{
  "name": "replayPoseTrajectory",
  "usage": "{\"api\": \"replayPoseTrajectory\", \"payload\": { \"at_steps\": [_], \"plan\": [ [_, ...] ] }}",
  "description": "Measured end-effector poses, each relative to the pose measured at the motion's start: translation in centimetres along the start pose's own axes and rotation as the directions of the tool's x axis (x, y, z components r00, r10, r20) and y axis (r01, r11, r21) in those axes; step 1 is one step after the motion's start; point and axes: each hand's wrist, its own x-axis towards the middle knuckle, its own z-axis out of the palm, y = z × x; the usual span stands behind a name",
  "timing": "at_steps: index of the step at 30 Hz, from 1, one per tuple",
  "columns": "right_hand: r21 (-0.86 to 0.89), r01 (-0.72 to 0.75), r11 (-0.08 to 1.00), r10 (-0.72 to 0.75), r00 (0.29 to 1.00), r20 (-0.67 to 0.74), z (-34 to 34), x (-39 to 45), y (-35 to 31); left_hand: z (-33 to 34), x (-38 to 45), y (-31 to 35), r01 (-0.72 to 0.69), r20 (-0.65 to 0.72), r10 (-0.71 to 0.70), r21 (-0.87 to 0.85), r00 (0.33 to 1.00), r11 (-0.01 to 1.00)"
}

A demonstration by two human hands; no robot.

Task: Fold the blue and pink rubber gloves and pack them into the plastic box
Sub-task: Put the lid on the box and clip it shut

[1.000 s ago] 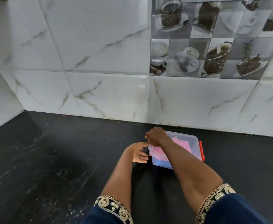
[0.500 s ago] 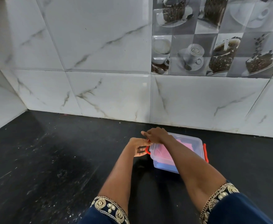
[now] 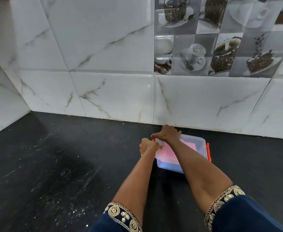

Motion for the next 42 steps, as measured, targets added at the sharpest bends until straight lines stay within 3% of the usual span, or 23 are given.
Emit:
{"api": "replayPoseTrajectory", "payload": {
  "at_steps": [10,18,22,26,32,34,39,42],
  "plan": [
    [0.100,0.087,0.991,-0.082,0.995,-0.052,0.0,-0.7,0.2,1.4,-1.7,-0.3,-0.066,-0.111,0.066,0.001,0.992,0.998],
    [0.174,0.153,0.973,-0.146,0.988,-0.049,-0.3,-0.6,1.0,2.3,-2.9,-0.2,-0.144,-0.194,0.161,0.099,0.968,0.985],
    [0.219,0.151,0.964,-0.141,0.988,-0.058,-0.8,-0.8,2.2,1.8,-3.0,0.0,-0.142,-0.161,0.160,0.122,0.974,0.982],
    [0.184,0.037,0.982,-0.026,0.998,-0.057,-2.1,-1.3,4.5,1.2,-3.2,-0.3,-0.106,-0.124,0.119,0.106,0.985,0.989],
    [0.129,-0.103,0.986,0.103,0.995,0.005,-4.7,-2.1,9.2,0.9,-4.7,-2.2,0.051,-0.088,-0.068,-0.183,0.994,0.982],
    [0.164,-0.108,0.981,0.104,0.994,0.033,-4.9,-2.6,10.5,1.1,-5.1,-3.0,0.117,-0.031,-0.124,-0.180,0.992,0.977],
    [0.154,-0.131,0.979,0.130,0.991,0.017,-4.9,-4.0,10.8,2.2,-7.2,-3.2,0.294,0.290,-0.203,-0.316,0.935,0.902],
    [0.121,-0.161,0.980,0.165,0.986,-0.018,-4.7,-5.1,9.8,1.8,-7.4,-2.7,0.274,0.275,-0.189,-0.314,0.943,0.909]
  ]
}}
